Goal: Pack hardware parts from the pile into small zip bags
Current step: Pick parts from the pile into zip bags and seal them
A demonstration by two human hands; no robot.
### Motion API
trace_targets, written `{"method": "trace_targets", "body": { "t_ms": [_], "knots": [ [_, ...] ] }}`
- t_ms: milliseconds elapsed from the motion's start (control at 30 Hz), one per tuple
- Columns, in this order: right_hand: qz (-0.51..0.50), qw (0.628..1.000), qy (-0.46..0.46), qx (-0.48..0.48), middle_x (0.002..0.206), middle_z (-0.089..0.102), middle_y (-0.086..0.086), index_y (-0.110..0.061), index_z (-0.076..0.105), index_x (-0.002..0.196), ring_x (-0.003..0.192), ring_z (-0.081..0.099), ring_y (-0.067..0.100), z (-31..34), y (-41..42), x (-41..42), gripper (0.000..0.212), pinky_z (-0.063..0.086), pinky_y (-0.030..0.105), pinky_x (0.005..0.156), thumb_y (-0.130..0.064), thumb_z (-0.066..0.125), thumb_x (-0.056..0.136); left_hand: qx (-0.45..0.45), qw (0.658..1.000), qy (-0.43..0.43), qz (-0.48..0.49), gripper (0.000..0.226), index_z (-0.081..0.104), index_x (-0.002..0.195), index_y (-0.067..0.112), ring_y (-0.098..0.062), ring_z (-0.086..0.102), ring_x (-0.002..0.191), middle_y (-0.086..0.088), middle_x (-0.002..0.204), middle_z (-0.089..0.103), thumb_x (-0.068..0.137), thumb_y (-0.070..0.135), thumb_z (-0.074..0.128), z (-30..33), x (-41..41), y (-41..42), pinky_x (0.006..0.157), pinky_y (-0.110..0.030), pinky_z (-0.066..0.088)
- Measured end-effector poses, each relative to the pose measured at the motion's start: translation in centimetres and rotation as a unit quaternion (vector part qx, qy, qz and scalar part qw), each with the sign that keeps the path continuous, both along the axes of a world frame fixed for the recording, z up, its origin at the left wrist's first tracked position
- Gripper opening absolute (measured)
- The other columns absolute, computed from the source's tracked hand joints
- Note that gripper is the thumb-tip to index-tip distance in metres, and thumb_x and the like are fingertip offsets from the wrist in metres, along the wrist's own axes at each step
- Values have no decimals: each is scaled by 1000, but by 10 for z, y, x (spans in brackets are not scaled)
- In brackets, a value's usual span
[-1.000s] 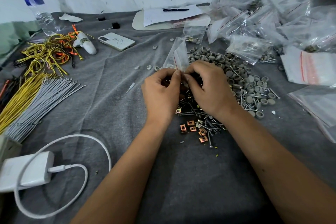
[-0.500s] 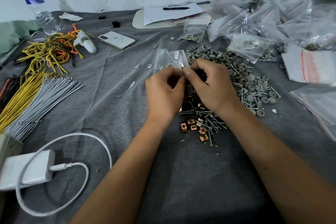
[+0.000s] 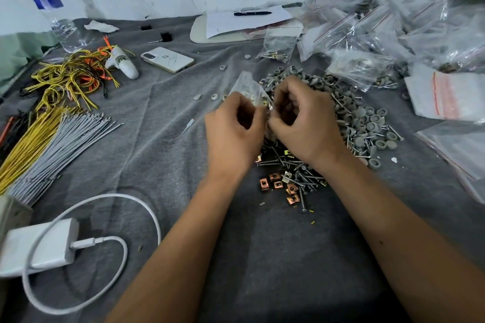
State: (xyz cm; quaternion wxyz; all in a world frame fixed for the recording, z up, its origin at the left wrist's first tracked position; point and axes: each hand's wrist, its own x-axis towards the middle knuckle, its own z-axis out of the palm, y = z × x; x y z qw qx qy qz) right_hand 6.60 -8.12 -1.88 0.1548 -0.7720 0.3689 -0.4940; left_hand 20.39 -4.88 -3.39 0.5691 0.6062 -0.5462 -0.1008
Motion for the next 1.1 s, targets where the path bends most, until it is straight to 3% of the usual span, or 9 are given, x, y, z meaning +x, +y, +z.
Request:
{"method": "trace_targets", "body": {
  "t_ms": [100, 200, 333, 433, 533, 600, 700, 933, 1100],
  "knots": [
    [-98, 995, -36, 0, 71, 58, -7, -12, 57, 87, 60, 54, 2, 1, -5, -7, 16, 43, 15, 54, -7, 70, 78, -27, 999, -15, 30, 16, 56, 68, 22, -7, 55, 53, 8, 57, 58, 77, 20, 69, 3, 9, 1, 50, -26, 45],
    [-152, 987, -42, 17, 68, 57, -6, -13, 55, 84, 57, 52, 5, 1, -5, -7, 18, 43, 20, 52, -13, 72, 77, -81, 993, -65, 62, 13, 57, 73, 20, -8, 57, 54, 10, 60, 58, 75, 16, 69, 10, 11, 5, 52, -27, 47],
    [-26, 999, -20, 14, 77, 61, -8, -12, 60, 91, 68, 60, 4, 2, 0, -3, 17, 51, 17, 61, -11, 75, 84, -173, 969, -108, 139, 10, 59, 82, 13, -16, 56, 55, 5, 64, 59, 80, 9, 68, 17, 15, 11, 54, -37, 48],
    [67, 989, 114, 64, 86, 65, -12, -21, 67, 88, 84, 60, 7, 5, -4, -11, 23, 53, 29, 78, -39, 82, 82, -233, 946, -93, 204, 5, 63, 83, 6, -26, 58, 62, -5, 70, 61, 82, 3, 67, 21, 26, 14, 55, -45, 48],
    [118, 949, 275, 98, 91, 60, -15, -31, 75, 79, 99, 47, 13, 4, -6, -16, 33, 44, 39, 89, -63, 78, 70, -245, 923, -118, 272, 3, 67, 82, 0, -35, 57, 78, -15, 83, 62, 80, 0, 68, 23, 32, 13, 63, -45, 49],
    [126, 926, 333, 126, 96, 54, -14, -36, 76, 81, 103, 42, 14, 5, -6, -16, 36, 39, 37, 91, -69, 79, 66, -224, 922, -156, 276, 4, 69, 84, 0, -38, 56, 84, -17, 88, 63, 81, 2, 71, 22, 32, 13, 73, -35, 41],
    [126, 910, 376, 123, 96, 49, -15, -38, 75, 83, 100, 35, 10, 7, -6, -17, 24, 28, 34, 89, -61, 80, 75, -115, 954, -186, 206, 6, 72, 90, 6, -33, 57, 92, -11, 92, 67, 89, 12, 69, 19, 29, 13, 77, -25, 29],
    [124, 917, 359, 119, 99, 54, -11, -27, 71, 92, 102, 41, 12, 9, -4, -16, 11, 34, 40, 99, -37, 71, 94, 35, 973, -195, 115, 6, 74, 88, 18, -23, 63, 81, 1, 91, 70, 88, 18, 68, 10, 25, 8, 76, -38, 47],
    [130, 971, 155, 130, 84, 69, -8, -16, 62, 99, 77, 65, 6, 10, -1, -13, 5, 51, 28, 73, -17, 59, 103, 42, 985, -145, 83, 6, 75, 82, 18, -20, 65, 78, 3, 81, 70, 85, 17, 70, 9, 24, 6, 76, -41, 53]
  ]
}}
